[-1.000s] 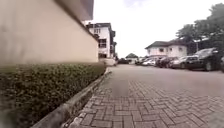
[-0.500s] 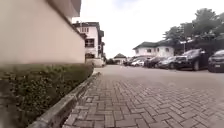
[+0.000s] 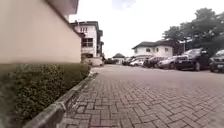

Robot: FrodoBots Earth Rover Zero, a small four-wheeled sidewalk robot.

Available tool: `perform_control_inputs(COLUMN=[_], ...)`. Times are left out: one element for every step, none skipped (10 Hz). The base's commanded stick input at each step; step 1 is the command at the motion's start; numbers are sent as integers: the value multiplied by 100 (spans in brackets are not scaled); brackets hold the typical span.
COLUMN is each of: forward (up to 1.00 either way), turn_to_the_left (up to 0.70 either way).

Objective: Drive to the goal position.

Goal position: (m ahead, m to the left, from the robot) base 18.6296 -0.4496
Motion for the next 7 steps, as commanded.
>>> perform_control_inputs(forward=[70, 70, 70, 70, 70, 70, 70], turn_to_the_left=[0, 0, 0, 0, 0, 0, 0])
